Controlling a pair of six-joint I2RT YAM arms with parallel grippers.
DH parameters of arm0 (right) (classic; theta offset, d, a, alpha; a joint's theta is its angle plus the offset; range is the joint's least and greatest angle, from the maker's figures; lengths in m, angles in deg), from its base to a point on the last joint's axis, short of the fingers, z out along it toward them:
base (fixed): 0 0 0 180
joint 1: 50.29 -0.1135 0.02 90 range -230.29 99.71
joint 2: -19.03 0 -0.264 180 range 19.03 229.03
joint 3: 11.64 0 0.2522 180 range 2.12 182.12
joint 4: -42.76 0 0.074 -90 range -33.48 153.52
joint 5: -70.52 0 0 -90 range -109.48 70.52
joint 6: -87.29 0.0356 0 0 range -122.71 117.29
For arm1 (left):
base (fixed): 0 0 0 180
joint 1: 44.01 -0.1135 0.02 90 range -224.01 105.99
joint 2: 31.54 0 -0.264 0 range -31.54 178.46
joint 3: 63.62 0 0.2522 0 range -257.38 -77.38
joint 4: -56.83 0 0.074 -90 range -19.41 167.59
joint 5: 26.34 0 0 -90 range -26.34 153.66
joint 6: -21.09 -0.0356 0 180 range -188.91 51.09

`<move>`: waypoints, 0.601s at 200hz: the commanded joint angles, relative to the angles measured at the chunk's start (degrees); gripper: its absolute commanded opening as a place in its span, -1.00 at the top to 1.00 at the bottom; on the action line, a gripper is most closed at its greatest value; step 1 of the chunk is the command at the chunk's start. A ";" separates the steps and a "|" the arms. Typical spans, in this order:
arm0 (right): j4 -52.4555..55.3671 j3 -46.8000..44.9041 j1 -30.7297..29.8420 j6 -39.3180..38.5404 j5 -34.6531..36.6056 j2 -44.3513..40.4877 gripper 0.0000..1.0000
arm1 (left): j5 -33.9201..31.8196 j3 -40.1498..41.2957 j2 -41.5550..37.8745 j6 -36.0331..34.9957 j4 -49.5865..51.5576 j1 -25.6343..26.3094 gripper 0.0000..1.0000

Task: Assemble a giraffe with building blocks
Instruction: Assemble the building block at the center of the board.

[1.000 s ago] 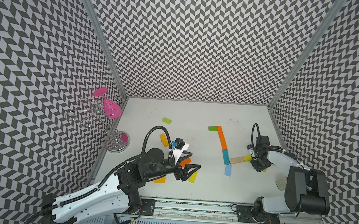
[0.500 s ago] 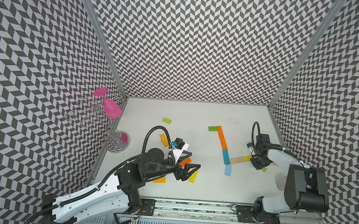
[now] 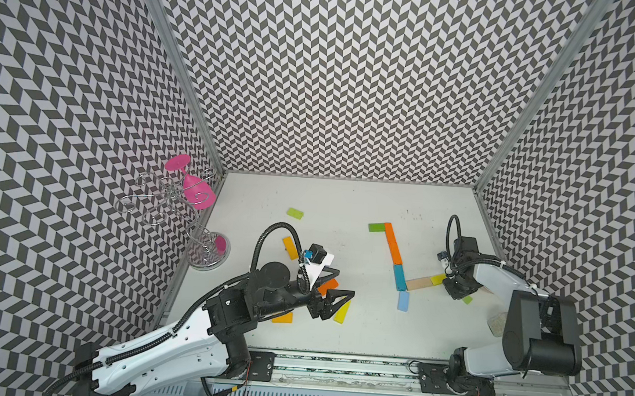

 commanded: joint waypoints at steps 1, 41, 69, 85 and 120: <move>-0.92 1.21 0.43 0.60 -1.57 0.92 0.39 | -0.64 -0.82 -0.76 -0.39 0.43 -0.27 -0.56; -0.82 2.11 0.52 -0.87 -1.63 0.59 0.39 | -0.69 -0.73 -0.82 -0.40 0.51 -0.27 -0.56; -0.92 2.03 0.70 -1.61 -2.06 0.64 0.36 | -0.66 -0.81 -0.80 -0.40 0.51 -0.27 -0.56; -0.83 1.85 0.70 -1.57 -2.82 1.07 0.34 | -0.64 -0.80 -0.81 -0.47 0.51 -0.27 -0.57; -0.65 2.20 0.79 -1.78 -3.09 2.30 0.32 | -0.72 -0.78 -0.72 -0.41 0.60 -0.27 -0.57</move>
